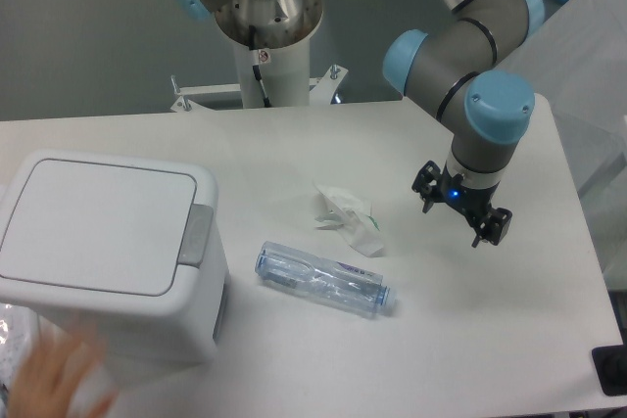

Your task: Open the trash can

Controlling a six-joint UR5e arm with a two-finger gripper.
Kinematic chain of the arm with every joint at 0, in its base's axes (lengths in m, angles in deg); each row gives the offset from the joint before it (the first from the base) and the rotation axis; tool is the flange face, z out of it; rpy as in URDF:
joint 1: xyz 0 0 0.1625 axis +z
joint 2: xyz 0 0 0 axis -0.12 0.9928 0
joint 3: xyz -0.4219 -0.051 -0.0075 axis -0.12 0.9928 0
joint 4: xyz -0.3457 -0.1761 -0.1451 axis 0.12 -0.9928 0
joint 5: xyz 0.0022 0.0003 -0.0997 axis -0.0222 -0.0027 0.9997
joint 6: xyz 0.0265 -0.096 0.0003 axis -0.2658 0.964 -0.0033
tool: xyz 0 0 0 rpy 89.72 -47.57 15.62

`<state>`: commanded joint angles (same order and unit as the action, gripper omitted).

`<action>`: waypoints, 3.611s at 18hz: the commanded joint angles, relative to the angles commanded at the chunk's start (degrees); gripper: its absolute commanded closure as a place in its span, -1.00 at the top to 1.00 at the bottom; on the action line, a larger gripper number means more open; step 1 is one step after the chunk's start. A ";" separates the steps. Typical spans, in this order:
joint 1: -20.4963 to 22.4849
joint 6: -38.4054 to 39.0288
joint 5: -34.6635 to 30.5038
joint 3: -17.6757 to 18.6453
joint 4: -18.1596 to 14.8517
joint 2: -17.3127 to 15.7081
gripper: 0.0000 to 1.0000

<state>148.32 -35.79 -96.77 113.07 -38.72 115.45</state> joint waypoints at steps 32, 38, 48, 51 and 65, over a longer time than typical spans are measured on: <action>-10.11 52.26 18.34 -11.85 1.14 -1.32 1.00; -11.77 62.48 27.42 -16.26 1.14 -3.33 1.00; -16.26 64.69 27.07 -8.27 1.05 -11.95 1.00; -16.70 64.60 26.81 -6.94 1.14 -11.87 1.00; -18.72 64.25 26.72 -6.42 1.49 -10.11 1.00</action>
<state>129.60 28.46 -70.05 106.66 -37.22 105.34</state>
